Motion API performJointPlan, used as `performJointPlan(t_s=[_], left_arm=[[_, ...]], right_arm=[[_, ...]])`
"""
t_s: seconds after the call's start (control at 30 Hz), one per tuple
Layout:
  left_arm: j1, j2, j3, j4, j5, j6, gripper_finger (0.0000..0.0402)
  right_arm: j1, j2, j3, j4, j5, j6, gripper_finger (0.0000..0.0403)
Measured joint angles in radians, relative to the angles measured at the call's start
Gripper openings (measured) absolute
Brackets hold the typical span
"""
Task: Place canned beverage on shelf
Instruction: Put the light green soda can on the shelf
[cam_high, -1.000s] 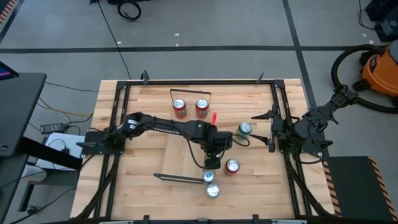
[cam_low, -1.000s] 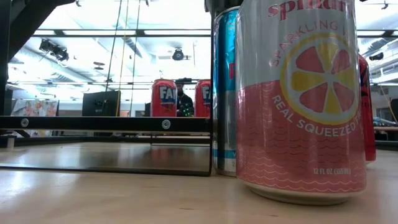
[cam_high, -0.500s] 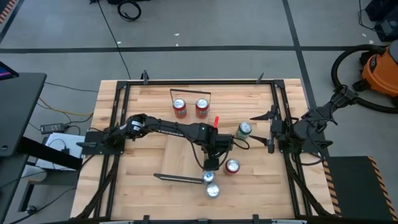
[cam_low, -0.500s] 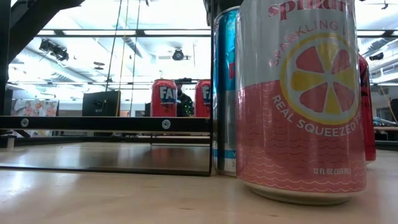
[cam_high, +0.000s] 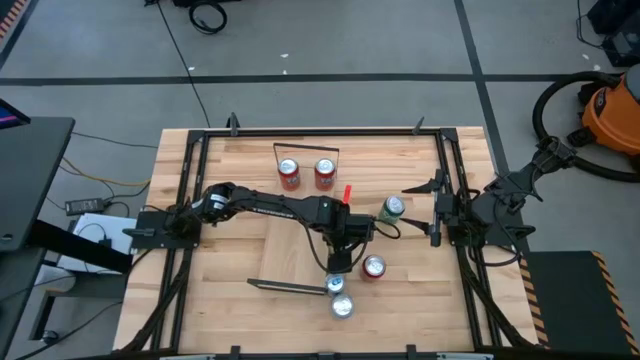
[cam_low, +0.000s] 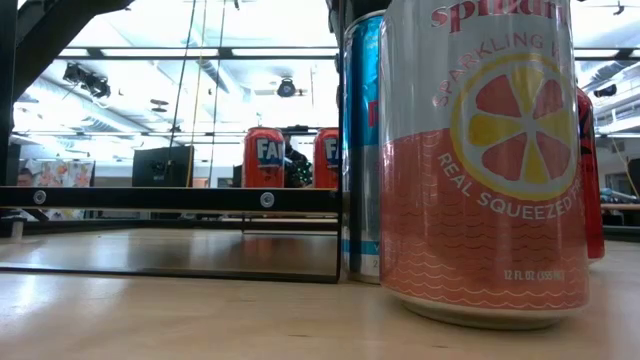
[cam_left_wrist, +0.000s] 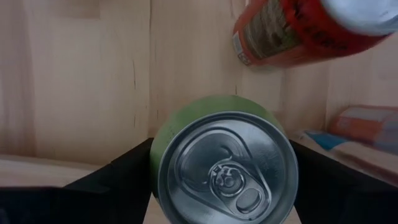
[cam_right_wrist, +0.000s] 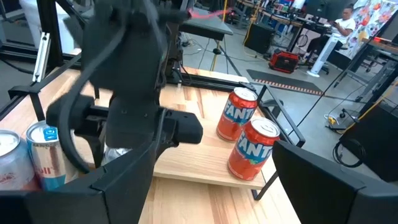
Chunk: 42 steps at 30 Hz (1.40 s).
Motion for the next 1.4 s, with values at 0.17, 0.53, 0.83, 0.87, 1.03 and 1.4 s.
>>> performJointPlan(t_s=[0.17, 0.53, 0.83, 0.87, 1.03, 1.4], left_arm=[[0.017, -0.003, 0.091, -0.057, -0.002, 0.0, 0.0301], [0.06, -0.059, 0.145, -0.299, -0.099, 0.032, 0.0301], [0.101, -0.106, 0.144, -0.358, -0.162, 0.059, 0.0301], [0.107, -0.112, 0.144, -0.361, -0.166, 0.061, 0.0301], [0.14, -0.129, 0.145, -0.392, -0.173, 0.069, 0.0301], [0.169, -0.13, 0.145, -0.417, -0.173, 0.09, 0.0301]], right_arm=[[0.0, 0.0, 0.0, 0.0, 0.0, 0.0, 0.0334], [0.0, 0.001, 0.0, -0.007, -0.008, 0.0, 0.0334], [0.0, 0.002, 0.0, -0.01, -0.017, 0.008, 0.0334], [0.0, 0.002, 0.0, -0.014, -0.017, 0.008, 0.0334], [0.0, 0.002, 0.0, -0.051, -0.018, 0.031, 0.0334], [0.008, 0.0, 0.0, -0.104, -0.041, 0.094, 0.0334]])
